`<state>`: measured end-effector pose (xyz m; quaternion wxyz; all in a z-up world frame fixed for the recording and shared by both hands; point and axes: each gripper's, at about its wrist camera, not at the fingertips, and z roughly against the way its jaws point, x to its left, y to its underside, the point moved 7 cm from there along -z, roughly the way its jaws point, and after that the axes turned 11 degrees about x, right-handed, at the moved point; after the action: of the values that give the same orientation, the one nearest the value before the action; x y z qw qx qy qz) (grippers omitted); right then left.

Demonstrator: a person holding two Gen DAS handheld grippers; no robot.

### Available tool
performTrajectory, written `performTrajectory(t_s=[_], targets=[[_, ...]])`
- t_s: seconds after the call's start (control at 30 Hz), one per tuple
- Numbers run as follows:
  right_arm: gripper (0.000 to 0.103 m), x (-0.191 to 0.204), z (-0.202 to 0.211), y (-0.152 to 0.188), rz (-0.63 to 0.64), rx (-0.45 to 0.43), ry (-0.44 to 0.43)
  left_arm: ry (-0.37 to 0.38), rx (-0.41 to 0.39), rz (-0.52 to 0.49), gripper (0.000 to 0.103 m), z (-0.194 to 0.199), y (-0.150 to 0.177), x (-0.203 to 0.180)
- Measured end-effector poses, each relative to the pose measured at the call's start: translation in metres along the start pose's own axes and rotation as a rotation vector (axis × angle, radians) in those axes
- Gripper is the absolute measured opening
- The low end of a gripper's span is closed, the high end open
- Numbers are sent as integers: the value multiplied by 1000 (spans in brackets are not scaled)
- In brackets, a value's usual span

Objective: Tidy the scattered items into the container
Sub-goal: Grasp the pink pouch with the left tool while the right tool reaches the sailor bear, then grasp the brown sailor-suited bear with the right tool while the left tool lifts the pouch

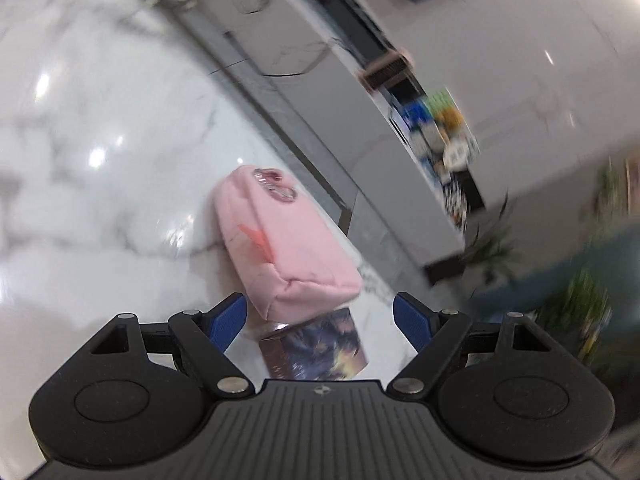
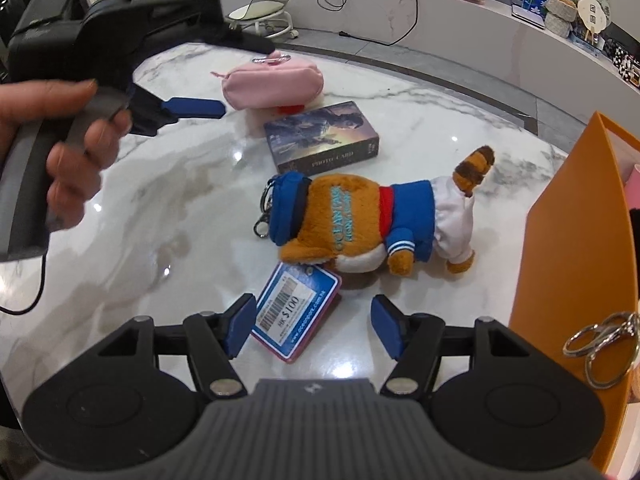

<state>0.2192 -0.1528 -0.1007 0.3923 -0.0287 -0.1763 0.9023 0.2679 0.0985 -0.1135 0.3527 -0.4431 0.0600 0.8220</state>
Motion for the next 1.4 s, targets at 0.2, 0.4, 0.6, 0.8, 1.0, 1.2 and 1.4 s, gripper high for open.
performTrajectory(t_s=[0.2, 0.4, 0.6, 0.8, 1.0, 1.2, 1.4], targets=[[69, 1, 2, 0, 6, -4, -3, 30, -17, 80, 72, -9, -3, 16], [70, 3, 2, 1, 20, 1, 5, 12, -60, -15, 42, 7, -9, 17], [70, 1, 8, 1, 16, -10, 16, -44, -99, -81, 34, 65, -23, 8], [70, 3, 10, 1, 16, -6, 27, -242, 24, -252, 31, 86, -3, 12], [71, 3, 18, -8, -7, -41, 54, -290, 90, -293, 29, 95, 19, 32], [88, -1, 19, -25, -104, -109, 110, -310, 97, -267, 62, 96, 26, 54], [94, -13, 9, -38, -271, -116, 133, -383, 41, -217, 90, 102, 7, 61]])
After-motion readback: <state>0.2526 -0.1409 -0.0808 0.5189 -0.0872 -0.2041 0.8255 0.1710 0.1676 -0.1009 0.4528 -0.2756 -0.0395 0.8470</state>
